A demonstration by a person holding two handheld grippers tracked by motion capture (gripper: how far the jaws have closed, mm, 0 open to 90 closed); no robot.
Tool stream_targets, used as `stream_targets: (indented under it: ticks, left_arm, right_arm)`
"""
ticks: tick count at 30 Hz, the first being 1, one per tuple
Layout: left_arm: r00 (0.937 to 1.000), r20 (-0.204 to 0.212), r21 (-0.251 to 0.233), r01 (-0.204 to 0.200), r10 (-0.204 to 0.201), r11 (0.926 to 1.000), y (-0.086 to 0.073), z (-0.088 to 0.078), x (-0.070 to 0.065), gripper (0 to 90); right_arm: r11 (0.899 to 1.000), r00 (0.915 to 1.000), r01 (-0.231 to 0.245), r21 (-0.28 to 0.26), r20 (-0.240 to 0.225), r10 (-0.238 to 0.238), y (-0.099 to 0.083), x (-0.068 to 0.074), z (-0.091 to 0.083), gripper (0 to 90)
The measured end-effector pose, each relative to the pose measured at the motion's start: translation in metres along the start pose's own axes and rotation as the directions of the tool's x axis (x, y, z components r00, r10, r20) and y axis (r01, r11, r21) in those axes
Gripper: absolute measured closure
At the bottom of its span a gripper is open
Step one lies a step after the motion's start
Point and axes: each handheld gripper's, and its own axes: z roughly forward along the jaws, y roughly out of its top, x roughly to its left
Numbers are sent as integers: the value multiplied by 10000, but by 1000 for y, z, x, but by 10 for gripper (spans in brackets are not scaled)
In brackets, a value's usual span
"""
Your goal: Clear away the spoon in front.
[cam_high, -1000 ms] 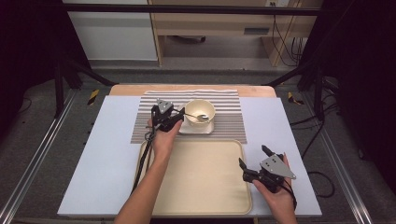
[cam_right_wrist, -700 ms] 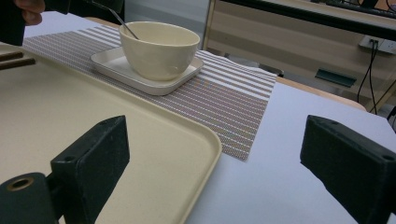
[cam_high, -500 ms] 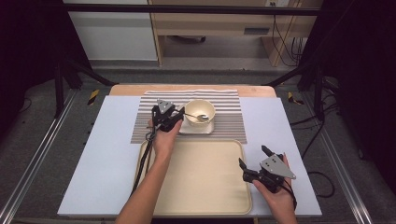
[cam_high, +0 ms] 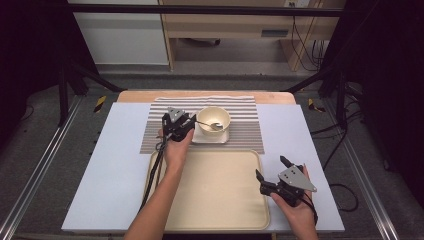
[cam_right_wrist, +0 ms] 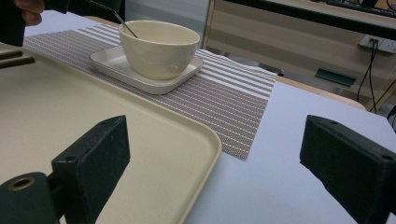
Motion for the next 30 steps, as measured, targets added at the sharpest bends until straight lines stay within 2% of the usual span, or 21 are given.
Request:
stream_targets:
  ticks: [4, 9, 14, 16, 18, 21, 30]
  left_arm:
    - [9999, 94, -115, 138, -137, 9998, -1, -1, 0, 697]
    - [9998, 200, -385, 34, -26, 9993, 1, -4, -4, 746]
    - [9986, 526, -1006, 104, -51, 9949, 6, -10, -8, 846]
    - [9989, 446, -1242, -106, 163, 9922, 9, -13, -11, 884]
    - [9978, 613, -1428, -163, 253, 9896, 12, -16, -12, 888]
    - [9965, 579, -1623, -507, 608, 9854, 16, -21, -16, 889]
    - [9962, 737, -1947, -313, 464, 9804, 28, -41, -17, 889]
  right_arm:
    - [10000, 10000, 31, 5, -15, -31, 0, 0, 0, 87]
    - [10000, 10000, -1, 17, 3, 1, 0, 0, 0, 87]
    - [10000, 10000, 19, 24, -26, -19, 0, 0, 0, 87]
    - [10000, 10000, 22, 49, -27, -21, 0, 0, 0, 87]
    - [10000, 10000, 33, 59, -17, -33, 0, 0, 1, 87]
    - [10000, 10000, 12, 62, -5, -12, 0, 0, 0, 87]
    - [10000, 10000, 56, 45, 6, -56, 0, 1, 0, 87]
